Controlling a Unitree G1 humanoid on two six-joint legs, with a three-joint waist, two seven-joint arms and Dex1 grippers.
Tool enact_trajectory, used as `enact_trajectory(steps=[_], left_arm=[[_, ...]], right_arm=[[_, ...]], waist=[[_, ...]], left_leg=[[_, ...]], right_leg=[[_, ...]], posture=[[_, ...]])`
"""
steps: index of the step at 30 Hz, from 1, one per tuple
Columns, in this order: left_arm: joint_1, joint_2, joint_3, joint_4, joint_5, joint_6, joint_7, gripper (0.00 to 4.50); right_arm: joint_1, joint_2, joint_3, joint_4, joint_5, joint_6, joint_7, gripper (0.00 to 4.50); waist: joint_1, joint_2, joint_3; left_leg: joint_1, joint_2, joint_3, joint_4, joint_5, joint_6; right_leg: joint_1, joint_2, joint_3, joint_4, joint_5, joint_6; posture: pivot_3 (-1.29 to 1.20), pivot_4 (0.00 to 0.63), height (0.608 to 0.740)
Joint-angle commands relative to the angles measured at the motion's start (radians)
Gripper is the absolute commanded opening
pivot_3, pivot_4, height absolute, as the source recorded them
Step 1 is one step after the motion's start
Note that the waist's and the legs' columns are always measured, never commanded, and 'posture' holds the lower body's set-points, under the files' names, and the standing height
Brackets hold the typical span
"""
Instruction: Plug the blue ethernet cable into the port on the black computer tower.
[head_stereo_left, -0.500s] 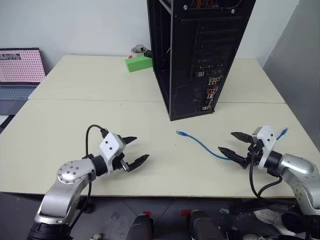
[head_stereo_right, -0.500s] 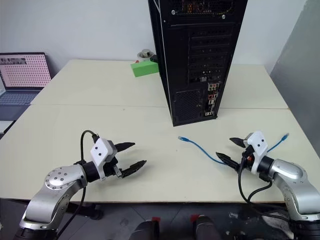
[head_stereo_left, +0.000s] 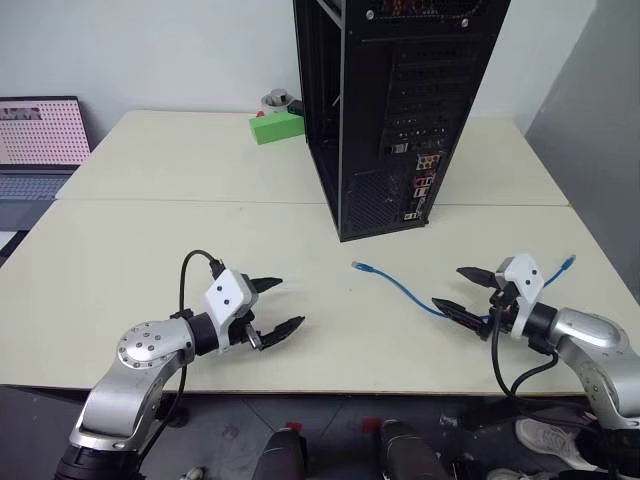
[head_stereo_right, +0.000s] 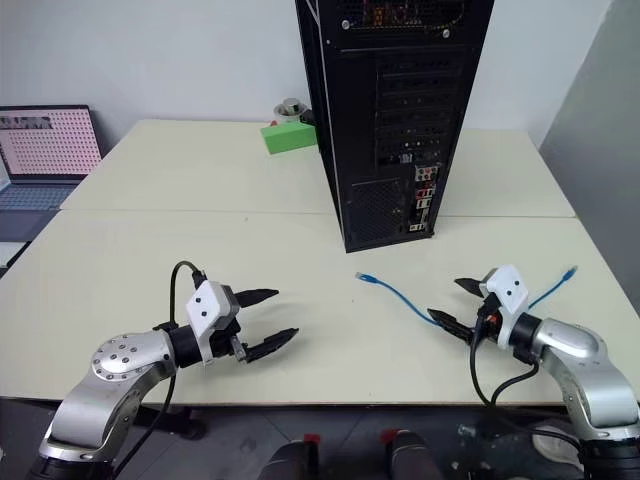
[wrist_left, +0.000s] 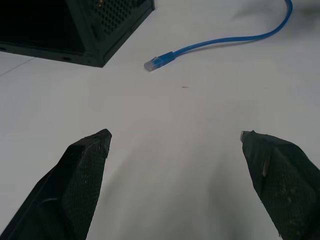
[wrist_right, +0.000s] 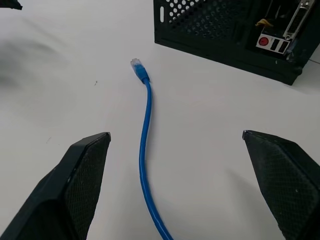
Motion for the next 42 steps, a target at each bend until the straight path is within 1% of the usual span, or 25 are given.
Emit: enact_trajectory(steps=[1,7,11,14,18,19,21,23,26,27,30,37,40,42], left_arm=[[-0.022,0.005,-0.025,-0.029,0.011,-0.025,-0.007,4.44],[-0.056,0.0,-0.066,-0.004,0.008,-0.031,-0.039,4.44],[-0.08,-0.002,-0.073,0.017,0.009,-0.025,-0.039,4.44],[-0.084,0.0,-0.077,0.021,0.014,-0.027,-0.041,4.44],[-0.087,0.002,-0.075,0.023,0.012,-0.03,-0.045,4.44],[-0.087,0.001,-0.073,0.024,0.009,-0.03,-0.046,4.5],[-0.086,0.001,-0.071,0.024,0.006,-0.031,-0.047,4.5],[-0.088,0.003,-0.069,0.031,0.007,-0.031,-0.049,4.5],[-0.09,0.006,-0.067,0.041,0.012,-0.032,-0.047,4.5],[-0.092,0.007,-0.069,0.046,0.016,-0.035,-0.047,4.5],[-0.102,0.007,-0.074,0.058,0.022,-0.038,-0.048,4.5],[-0.152,0.002,-0.093,0.115,0.043,-0.056,-0.059,4.5],[-0.176,0.0,-0.103,0.144,0.052,-0.068,-0.068,4.5],[-0.205,0.001,-0.122,0.182,0.067,-0.085,-0.086,4.5]], right_arm=[[-0.084,0.041,0.058,0.039,-0.047,-0.026,-0.022,4.5],[-0.232,0.133,0.17,0.231,-0.141,-0.072,-0.031,4.5],[-0.332,0.209,0.235,0.382,-0.199,-0.14,-0.023,4.5],[-0.392,0.259,0.257,0.5,-0.235,-0.198,-0.029,4.5],[-0.45,0.297,0.281,0.627,-0.284,-0.261,-0.029,4.5],[-0.458,0.299,0.286,0.653,-0.298,-0.277,-0.026,4.11],[-0.468,0.3,0.292,0.688,-0.319,-0.302,-0.018,3.85],[-0.473,0.296,0.295,0.707,-0.329,-0.315,-0.009,3.2],[-0.47,0.291,0.292,0.709,-0.327,-0.312,0.005,2.43],[-0.469,0.291,0.291,0.709,-0.324,-0.306,0.01,2.28],[-0.468,0.289,0.29,0.704,-0.321,-0.296,0.02,1.47],[-0.469,0.28,0.304,0.667,-0.331,-0.283,0.041,0.02],[-0.463,0.277,0.308,0.638,-0.334,-0.281,0.054,0.01],[-0.451,0.27,0.321,0.565,-0.336,-0.275,0.078,0.01]], waist=[[-0.001,0.0,0.0],[-0.001,0.0,0.0],[-0.003,0.0,0.0],[-0.005,0.0,0.0],[-0.006,0.0,0.0],[-0.006,0.0,0.0],[-0.005,0.0,0.0],[-0.005,0.0,0.0],[-0.005,0.0,0.0],[-0.005,0.0,0.0],[-0.005,0.0,0.0],[-0.005,0.0,0.0],[-0.005,0.0,0.0],[-0.005,0.0,0.0]], left_leg=[[0.0,0.0,0.0,0.0,0.0,0.0],[0.0,0.0,0.0,0.0,0.0,0.0],[0.0,0.0,0.0,0.0,0.0,0.0],[0.0,0.0,0.0,0.0,0.0,0.0],[0.0,0.0,0.0,0.0,0.0,0.0],[0.0,0.0,0.0,0.0,0.0,0.0],[0.0,0.0,0.0,0.0,0.0,0.0],[0.0,0.0,0.0,0.0,0.0,0.0],[0.0,0.0,0.0,0.0,0.0,0.0],[0.0,0.0,0.0,0.0,0.0,0.0],[0.0,0.0,0.0,0.0,0.0,0.0],[0.0,0.0,0.0,0.0,0.0,0.0],[0.0,0.0,0.0,0.0,0.0,0.0],[0.0,0.0,0.0,0.0,0.0,0.0]], right_leg=[[0.0,0.0,0.0,0.0,0.0,0.0],[0.0,0.0,0.0,0.0,0.0,0.0],[0.0,0.0,0.0,0.0,0.0,0.0],[0.0,0.0,0.0,0.001,0.003,0.005],[0.0,0.0,0.0,0.001,0.003,0.005],[0.0,0.0,0.0,0.001,0.003,0.005],[0.0,0.0,-0.001,0.001,0.003,0.005],[0.0,0.0,0.0,0.001,0.003,0.006],[0.0,0.0,0.0,0.001,0.003,0.005],[0.0,0.0,-0.001,0.002,0.003,0.005],[0.0,0.0,-0.001,0.002,0.003,0.005],[0.0,0.0,-0.001,0.002,0.003,0.006],[0.0,0.0,-0.001,0.002,0.003,0.006],[0.0,0.0,-0.001,0.002,0.003,0.006]], posture=[[0.0,0.15,0.74],[0.0,0.15,0.74],[0.0,0.15,0.74],[0.0,0.15,0.74],[0.0,0.15,0.74],[0.0,0.15,0.74],[0.0,0.15,0.74],[0.0,0.15,0.74],[0.0,0.15,0.74],[0.0,0.15,0.74],[0.0,0.15,0.74],[0.0,0.15,0.74],[0.0,0.15,0.74],[0.0,0.15,0.74]])
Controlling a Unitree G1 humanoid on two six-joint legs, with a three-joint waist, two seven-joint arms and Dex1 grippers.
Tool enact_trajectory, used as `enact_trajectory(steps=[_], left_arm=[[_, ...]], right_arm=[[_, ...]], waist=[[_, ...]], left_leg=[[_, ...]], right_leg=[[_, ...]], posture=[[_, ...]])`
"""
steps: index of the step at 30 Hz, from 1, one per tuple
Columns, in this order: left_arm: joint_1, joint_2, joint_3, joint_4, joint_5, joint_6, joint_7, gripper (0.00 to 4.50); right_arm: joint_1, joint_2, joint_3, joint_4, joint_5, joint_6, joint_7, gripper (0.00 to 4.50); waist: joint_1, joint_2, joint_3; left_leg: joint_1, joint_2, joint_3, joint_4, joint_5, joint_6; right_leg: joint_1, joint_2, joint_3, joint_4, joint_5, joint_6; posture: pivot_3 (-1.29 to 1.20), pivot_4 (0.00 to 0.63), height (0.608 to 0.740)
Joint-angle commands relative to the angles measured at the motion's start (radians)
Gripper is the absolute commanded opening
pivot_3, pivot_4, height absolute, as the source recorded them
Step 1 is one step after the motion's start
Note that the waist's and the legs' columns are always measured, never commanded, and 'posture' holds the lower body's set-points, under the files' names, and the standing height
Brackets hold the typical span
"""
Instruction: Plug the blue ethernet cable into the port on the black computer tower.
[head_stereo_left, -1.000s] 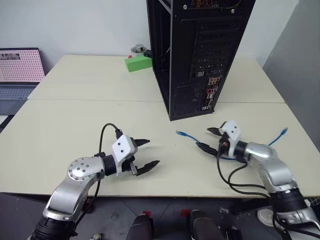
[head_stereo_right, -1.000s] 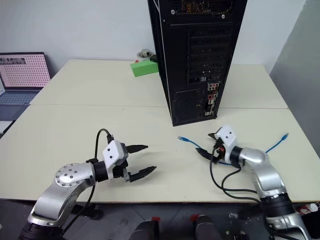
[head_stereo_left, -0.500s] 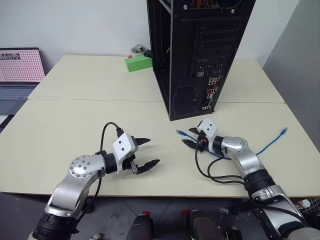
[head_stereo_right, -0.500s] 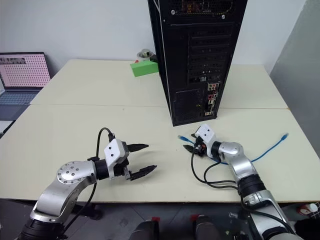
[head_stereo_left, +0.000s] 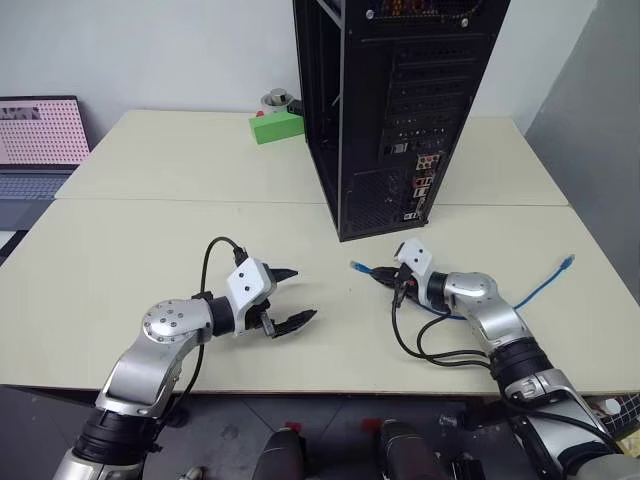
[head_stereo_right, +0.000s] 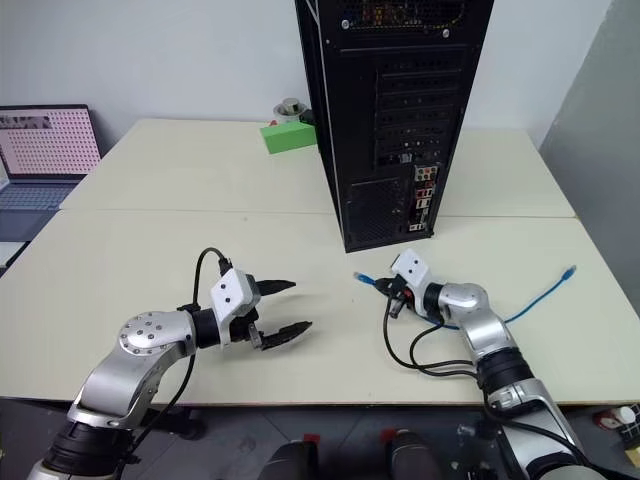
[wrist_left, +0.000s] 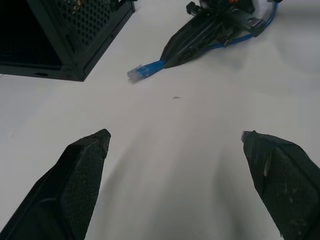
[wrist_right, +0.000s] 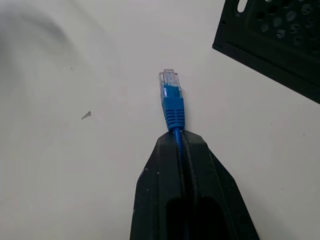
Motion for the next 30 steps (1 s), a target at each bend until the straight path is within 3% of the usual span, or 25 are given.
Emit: enact_trajectory(steps=[1,7,16,23,30], left_arm=[[-0.051,0.005,-0.026,0.044,0.027,-0.045,-0.03,4.5],[-0.156,-0.015,-0.068,0.158,0.049,-0.082,-0.077,4.5],[-0.195,0.001,-0.116,0.179,0.028,-0.106,-0.23,4.5],[-0.206,-0.01,-0.124,0.2,0.041,-0.12,-0.257,3.18],[-0.208,-0.019,-0.128,0.217,0.056,-0.14,-0.26,1.42]], right_arm=[[0.019,-0.02,0.026,-0.135,-0.006,0.013,0.047,0.01],[0.063,-0.06,0.087,-0.389,0.018,0.106,0.144,0.01],[0.07,-0.097,0.14,-0.516,-0.012,0.157,0.173,0.01],[0.07,-0.121,0.163,-0.534,-0.025,0.145,0.171,0.0],[0.068,-0.127,0.172,-0.546,-0.028,0.142,0.171,0.0]], waist=[[0.001,0.0,0.0],[0.001,0.0,0.0],[0.001,0.0,0.0],[0.001,0.0,0.0],[0.001,0.0,0.0]], left_leg=[[0.0,0.0,0.0,0.0,0.0,0.0],[0.0,0.0,0.0,0.0,0.0,0.0],[-0.001,0.0,0.0,0.0,0.0,0.0],[-0.001,0.0,0.0,0.0,0.0,0.0],[-0.001,0.0,0.0,0.0,0.0,0.0]], right_leg=[[0.0,0.0,0.0,0.0,0.0,0.0],[-0.001,0.0,0.0,0.0,0.0,0.0],[-0.001,0.0,0.0,0.0,0.0,0.0],[-0.001,0.0,0.0,0.0,0.0,0.0],[-0.001,0.0,0.0,0.0,0.0,0.0]], posture=[[0.0,0.15,0.74],[0.0,0.15,0.74],[0.0,0.15,0.74],[0.0,0.15,0.74],[0.0,0.15,0.74]])
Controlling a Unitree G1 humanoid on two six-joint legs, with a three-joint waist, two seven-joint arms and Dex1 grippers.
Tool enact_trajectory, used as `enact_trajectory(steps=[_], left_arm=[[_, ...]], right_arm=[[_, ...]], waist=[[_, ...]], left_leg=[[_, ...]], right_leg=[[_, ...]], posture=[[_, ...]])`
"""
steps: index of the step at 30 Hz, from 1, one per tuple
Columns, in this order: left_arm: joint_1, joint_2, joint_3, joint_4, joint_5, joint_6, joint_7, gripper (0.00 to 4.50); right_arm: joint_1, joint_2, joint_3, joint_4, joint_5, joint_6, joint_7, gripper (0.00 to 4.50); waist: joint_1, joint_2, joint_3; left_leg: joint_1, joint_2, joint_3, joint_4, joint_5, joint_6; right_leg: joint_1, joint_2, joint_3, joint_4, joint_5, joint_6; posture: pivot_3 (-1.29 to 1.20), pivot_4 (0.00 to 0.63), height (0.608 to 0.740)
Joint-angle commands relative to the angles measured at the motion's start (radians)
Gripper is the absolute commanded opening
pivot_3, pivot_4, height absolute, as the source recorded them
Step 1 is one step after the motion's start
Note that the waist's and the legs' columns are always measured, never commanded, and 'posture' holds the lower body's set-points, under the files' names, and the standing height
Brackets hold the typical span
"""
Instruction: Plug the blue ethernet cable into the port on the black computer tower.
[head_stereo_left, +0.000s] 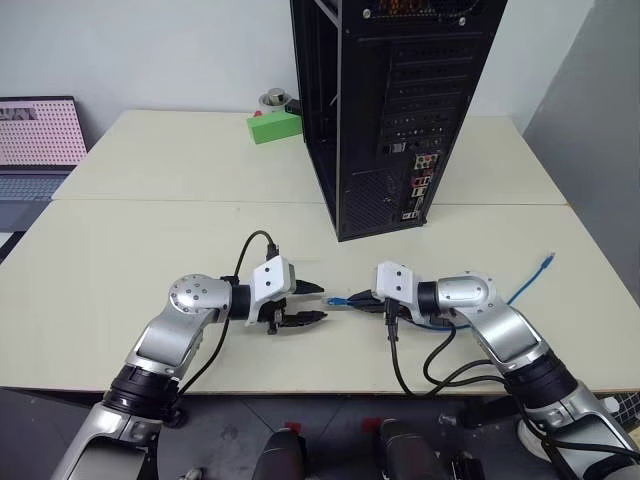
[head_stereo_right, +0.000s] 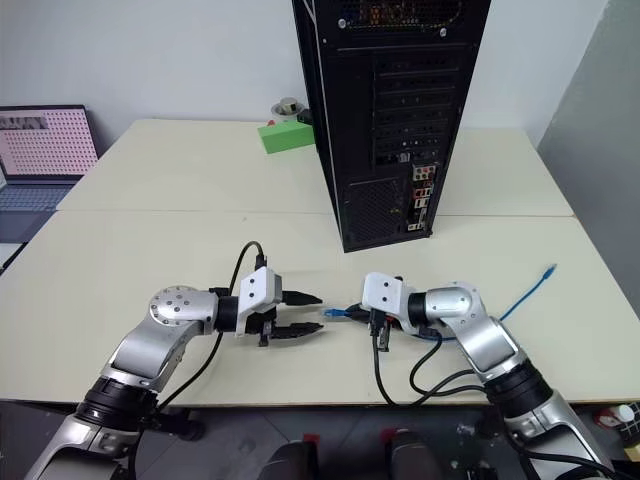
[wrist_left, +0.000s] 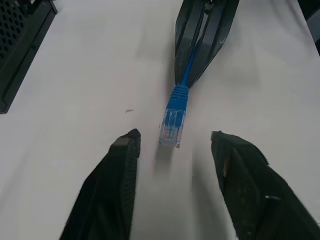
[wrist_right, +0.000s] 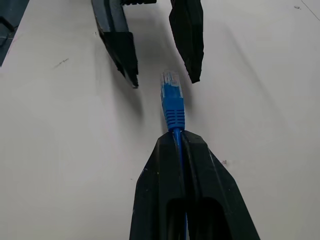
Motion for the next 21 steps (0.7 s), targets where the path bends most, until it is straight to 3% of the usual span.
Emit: enact_trajectory(steps=[1,4,6,14,17,21], left_arm=[[-0.015,-0.007,-0.009,-0.01,0.011,-0.028,-0.001,1.19],[-0.012,-0.011,-0.01,-0.004,0.021,-0.038,-0.001,0.44],[-0.011,-0.014,-0.012,0.0,0.026,-0.043,0.002,0.26],[-0.004,-0.025,-0.014,0.008,0.04,-0.065,0.007,0.25],[0.002,-0.026,-0.013,0.011,0.052,-0.098,0.011,0.25],[0.007,-0.033,-0.008,0.016,0.06,-0.142,0.017,0.25]], right_arm=[[-0.009,-0.006,-0.001,-0.05,0.0,-0.013,0.012,0.0],[-0.01,-0.006,0.002,-0.056,-0.004,-0.015,0.014,0.0],[-0.012,-0.006,0.005,-0.058,-0.007,-0.017,0.015,0.0],[-0.016,-0.012,0.012,-0.062,-0.016,-0.024,0.02,0.0],[-0.016,-0.027,0.01,-0.063,-0.014,-0.026,0.034,0.55],[-0.009,-0.064,-0.01,-0.084,0.002,-0.019,0.066,1.75]], waist=[[0.0,0.0,0.0],[0.0,0.0,0.0],[0.0,0.0,0.0],[0.0,0.0,0.0],[0.001,0.0,0.0],[0.001,0.0,0.0]], left_leg=[[0.0,0.0,0.0,0.0,0.0,0.0],[0.0,0.0,0.0,0.0,0.0,0.0],[0.0,0.0,0.0,0.0,0.0,0.0],[0.0,0.0,0.0,0.0,0.0,0.0],[0.0,0.0,0.0,0.0,0.0,0.0],[0.0,0.0,0.0,0.0,0.0,0.0]], right_leg=[[0.0,0.0,0.0,0.0,0.0,0.0],[0.0,0.0,0.0,0.0,0.0,0.0],[0.0,0.0,0.0,0.0,0.0,0.0],[0.0,0.0,0.0,0.0,0.0,0.0],[0.0,0.0,0.0,0.0,0.0,0.0],[0.0,0.0,0.0,0.0,0.0,0.0]], posture=[[0.0,0.15,0.74],[0.0,0.15,0.74],[0.0,0.15,0.74],[0.0,0.15,0.74],[0.0,0.15,0.74],[0.0,0.15,0.74]])
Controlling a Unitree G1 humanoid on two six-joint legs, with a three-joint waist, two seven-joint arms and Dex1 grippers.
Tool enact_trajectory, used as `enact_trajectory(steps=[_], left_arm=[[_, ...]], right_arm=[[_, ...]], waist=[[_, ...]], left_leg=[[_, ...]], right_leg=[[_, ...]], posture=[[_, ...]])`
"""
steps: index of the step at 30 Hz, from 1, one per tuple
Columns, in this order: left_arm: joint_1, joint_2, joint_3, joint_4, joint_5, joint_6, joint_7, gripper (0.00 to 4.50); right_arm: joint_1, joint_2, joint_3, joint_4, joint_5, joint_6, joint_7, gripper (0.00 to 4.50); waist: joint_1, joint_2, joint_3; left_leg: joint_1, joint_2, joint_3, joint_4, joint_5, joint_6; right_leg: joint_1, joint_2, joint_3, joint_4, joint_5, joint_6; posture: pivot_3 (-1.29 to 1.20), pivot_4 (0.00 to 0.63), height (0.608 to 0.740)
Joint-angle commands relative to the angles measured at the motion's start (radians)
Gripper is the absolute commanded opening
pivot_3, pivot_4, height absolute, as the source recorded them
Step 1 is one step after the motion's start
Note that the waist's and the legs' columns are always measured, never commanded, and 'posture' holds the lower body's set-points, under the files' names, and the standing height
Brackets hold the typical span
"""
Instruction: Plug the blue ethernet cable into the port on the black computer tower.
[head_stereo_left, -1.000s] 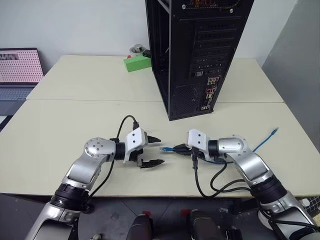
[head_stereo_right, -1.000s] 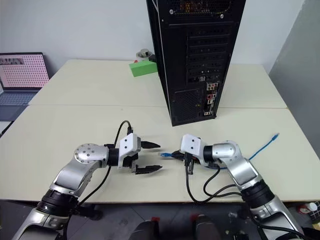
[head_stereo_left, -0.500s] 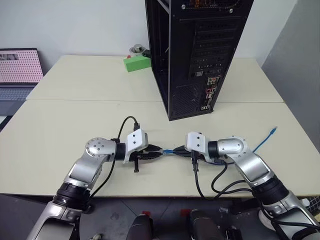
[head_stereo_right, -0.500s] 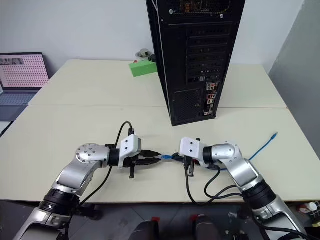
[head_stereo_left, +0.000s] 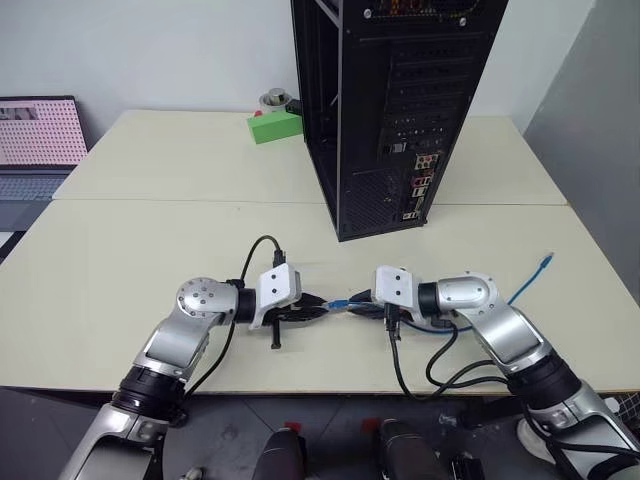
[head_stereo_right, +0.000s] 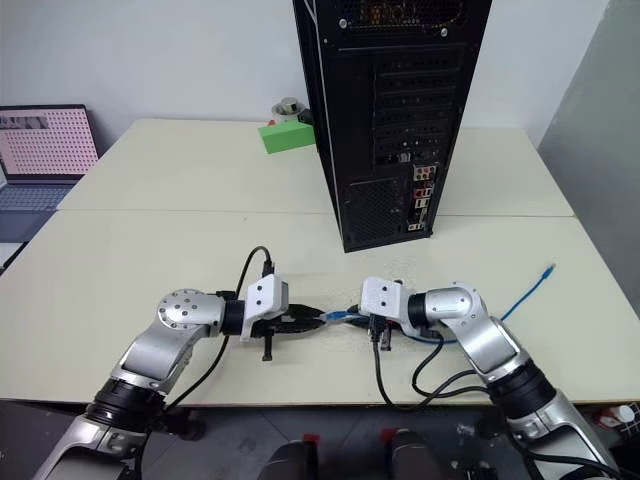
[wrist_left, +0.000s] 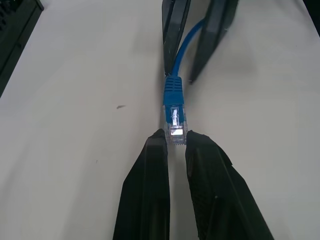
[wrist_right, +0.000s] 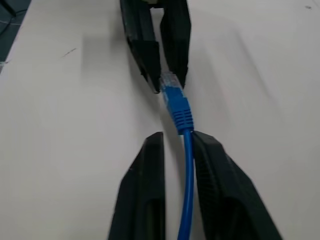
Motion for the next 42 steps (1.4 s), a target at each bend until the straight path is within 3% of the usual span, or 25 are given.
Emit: enact_trajectory(steps=[1,7,8,13,16,27,30,42], left_arm=[[0.003,-0.003,0.008,-0.007,0.011,-0.076,0.014,0.25],[0.007,-0.009,0.0,0.06,0.118,-0.407,0.085,0.24],[0.005,-0.006,-0.005,0.084,0.156,-0.501,0.113,0.24],[-0.024,0.01,-0.005,0.221,0.378,-0.975,0.306,0.24],[-0.043,0.0,0.025,0.276,0.508,-1.168,0.463,0.24],[-0.073,0.008,0.046,0.335,0.726,-1.295,0.77,0.24],[-0.074,0.015,0.041,0.329,0.752,-1.293,0.813,0.24],[-0.06,0.046,0.01,0.309,0.802,-1.289,0.91,0.23]], right_arm=[[-0.006,-0.043,-0.034,-0.068,0.028,-0.005,0.041,1.94],[0.054,-0.135,-0.138,-0.175,0.165,0.136,0.09,3.52],[0.069,-0.128,-0.173,-0.204,0.229,0.206,0.085,3.59],[0.109,-0.041,-0.291,-0.274,0.425,0.444,-0.03,3.59],[0.118,0.032,-0.309,-0.284,0.486,0.548,-0.116,3.59],[0.135,0.125,-0.291,-0.278,0.561,0.651,-0.227,3.59],[0.131,0.125,-0.292,-0.267,0.57,0.65,-0.231,3.14],[0.11,0.097,-0.289,-0.245,0.584,0.646,-0.213,0.23]], waist=[[0.0,0.0,0.0],[0.005,0.0,0.0],[0.005,0.0,0.0],[0.005,0.0,0.0],[0.012,0.0,0.0],[0.023,0.0,0.0],[0.023,0.0,0.0],[0.022,0.0,0.0]], left_leg=[[0.0,0.0,0.0,0.0,0.0,0.0],[0.0,0.0,0.0,0.0,0.0,0.0],[0.0,0.0,0.0,0.0,0.0,0.0],[0.0,0.0,0.0,0.0,0.0,0.0],[0.0,0.0,0.0,0.0,0.0,0.0],[0.0,0.0,0.0,0.0,0.0,0.0],[0.0,0.0,0.0,0.0,0.0,0.0],[0.0,0.0,0.0,0.0,0.0,0.0]], right_leg=[[0.0,0.0,0.0,0.0,0.0,0.0],[0.0,0.0,0.0,0.0,0.0,0.0],[0.0,0.0,0.0,0.0,0.0,0.0],[0.0,0.0,0.0,0.0,0.0,0.0],[0.0,0.0,0.0,0.0,0.0,0.0],[0.0,-0.001,0.0,0.0,0.001,0.001],[0.0,-0.001,0.0,0.0,0.001,0.001],[0.0,-0.001,0.0,0.0,0.001,0.001]], posture=[[0.0,0.15,0.74],[0.0,0.15,0.74],[0.0,0.15,0.74],[0.0,0.15,0.74],[0.0,0.15,0.74],[0.0,0.15,0.74],[0.0,0.15,0.74],[0.0,0.15,0.74]])
